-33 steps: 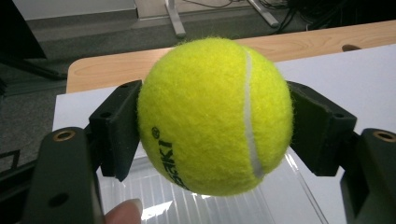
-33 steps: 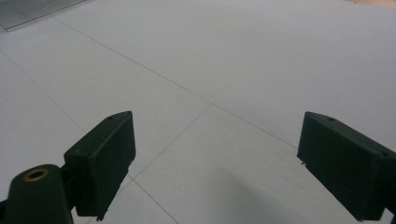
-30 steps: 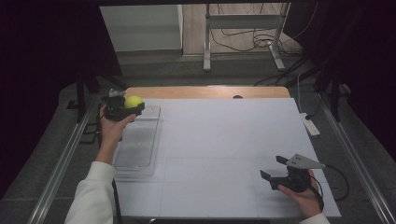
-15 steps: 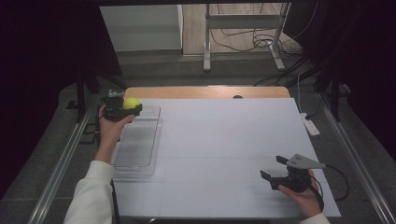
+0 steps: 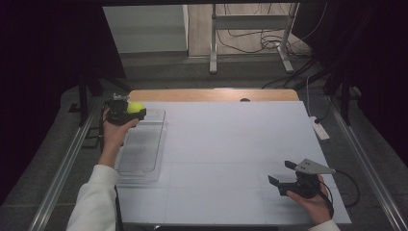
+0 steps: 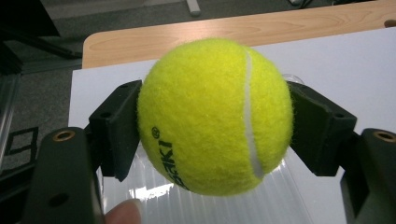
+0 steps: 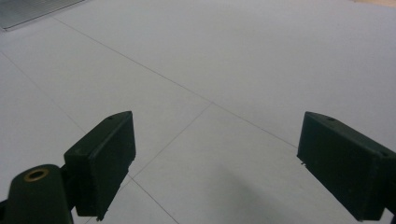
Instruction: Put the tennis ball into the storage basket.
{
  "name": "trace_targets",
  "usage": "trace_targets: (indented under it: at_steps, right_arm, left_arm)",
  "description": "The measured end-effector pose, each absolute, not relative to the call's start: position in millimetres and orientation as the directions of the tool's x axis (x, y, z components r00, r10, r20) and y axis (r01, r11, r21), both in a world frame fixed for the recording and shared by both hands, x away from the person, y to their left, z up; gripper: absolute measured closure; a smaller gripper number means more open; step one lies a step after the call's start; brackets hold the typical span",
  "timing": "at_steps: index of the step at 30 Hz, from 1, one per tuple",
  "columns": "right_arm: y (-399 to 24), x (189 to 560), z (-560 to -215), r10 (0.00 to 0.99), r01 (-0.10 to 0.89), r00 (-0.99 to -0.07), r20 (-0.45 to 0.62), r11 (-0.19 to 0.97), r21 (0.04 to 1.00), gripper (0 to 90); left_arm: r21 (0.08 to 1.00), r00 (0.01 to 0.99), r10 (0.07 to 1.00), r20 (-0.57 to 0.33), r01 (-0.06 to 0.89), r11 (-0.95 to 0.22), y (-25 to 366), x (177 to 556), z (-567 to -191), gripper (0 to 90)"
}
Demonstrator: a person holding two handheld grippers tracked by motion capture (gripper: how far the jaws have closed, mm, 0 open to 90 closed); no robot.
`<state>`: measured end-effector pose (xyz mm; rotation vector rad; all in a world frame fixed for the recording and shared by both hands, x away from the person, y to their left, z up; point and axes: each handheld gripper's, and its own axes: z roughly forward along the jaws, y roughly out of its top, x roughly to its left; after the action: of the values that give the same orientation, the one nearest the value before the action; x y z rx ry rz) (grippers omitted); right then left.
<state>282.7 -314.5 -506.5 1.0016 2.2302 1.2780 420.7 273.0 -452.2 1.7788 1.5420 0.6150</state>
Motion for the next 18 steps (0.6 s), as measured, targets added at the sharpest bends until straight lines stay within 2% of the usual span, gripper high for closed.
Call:
trace_targets:
  at_steps: [18]
  right_arm:
    - [-314.7, 283.1, -506.9, 0.74, 0.395, -0.672, 0.024, 0.331, 0.857, 11.6]
  left_arm:
    - [0.727, 0.169, 0.982, -0.085, 0.684, -0.055, 275.7, 426.7, -461.6, 26.7]
